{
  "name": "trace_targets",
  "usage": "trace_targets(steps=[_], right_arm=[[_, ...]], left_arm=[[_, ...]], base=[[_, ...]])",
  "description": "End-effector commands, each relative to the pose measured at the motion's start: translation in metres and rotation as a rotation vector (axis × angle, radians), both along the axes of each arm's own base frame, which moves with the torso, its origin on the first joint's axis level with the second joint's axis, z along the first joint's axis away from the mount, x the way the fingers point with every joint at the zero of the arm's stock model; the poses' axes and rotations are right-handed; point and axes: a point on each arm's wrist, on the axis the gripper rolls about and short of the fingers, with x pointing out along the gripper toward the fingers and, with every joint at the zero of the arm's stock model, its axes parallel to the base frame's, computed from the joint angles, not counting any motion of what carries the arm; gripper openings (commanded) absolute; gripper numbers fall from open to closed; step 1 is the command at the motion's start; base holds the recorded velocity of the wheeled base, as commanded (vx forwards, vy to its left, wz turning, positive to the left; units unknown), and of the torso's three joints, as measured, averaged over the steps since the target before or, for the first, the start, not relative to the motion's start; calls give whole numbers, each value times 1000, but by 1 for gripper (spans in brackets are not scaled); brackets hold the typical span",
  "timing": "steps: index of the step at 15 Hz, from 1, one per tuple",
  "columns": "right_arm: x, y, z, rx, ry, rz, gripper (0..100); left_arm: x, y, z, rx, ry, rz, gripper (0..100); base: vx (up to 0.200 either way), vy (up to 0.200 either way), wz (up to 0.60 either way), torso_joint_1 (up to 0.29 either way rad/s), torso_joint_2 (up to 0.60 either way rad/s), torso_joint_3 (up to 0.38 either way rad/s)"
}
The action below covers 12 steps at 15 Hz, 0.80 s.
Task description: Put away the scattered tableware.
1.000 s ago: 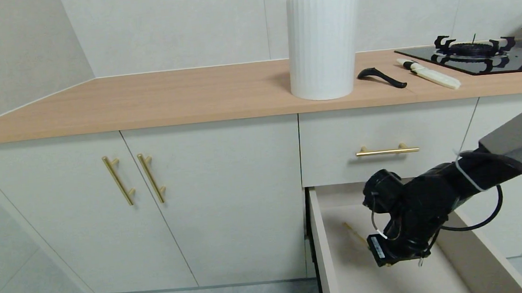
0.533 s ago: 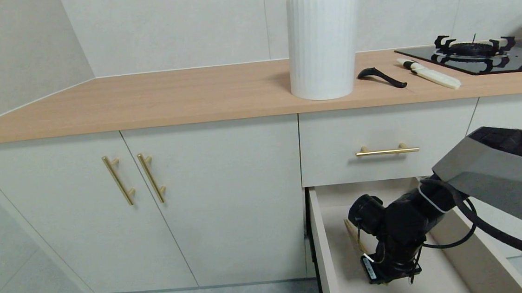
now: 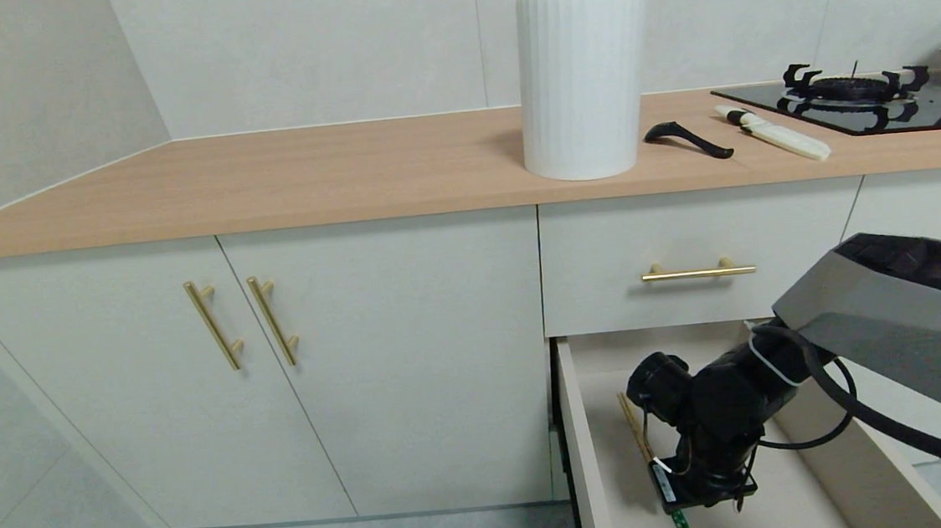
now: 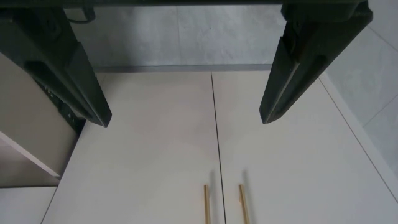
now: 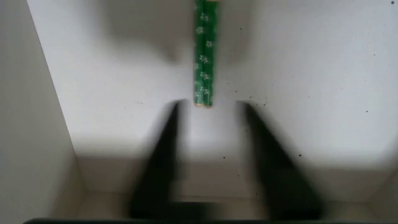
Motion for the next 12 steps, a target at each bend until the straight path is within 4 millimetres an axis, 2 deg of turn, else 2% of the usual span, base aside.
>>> trace_targets(steps=[1,5,8,12], right_arm=[[0,0,0,0,0,0,100],[0,-1,6,6,-13,-3,100],[-6,-5,61,84,-118,-40,100],[-35,-38,154,171,-272,-74,100]], left_arm=[[0,0,0,0,0,0,100],[0,0,0,0,2,0,100],[0,0,0,0,0,0,100],[0,0,0,0,2,0,100]], base=[[0,0,0,0,0,0],[0,0,0,0,0,0],[0,0,0,0,0,0],[0,0,0,0,0,0]])
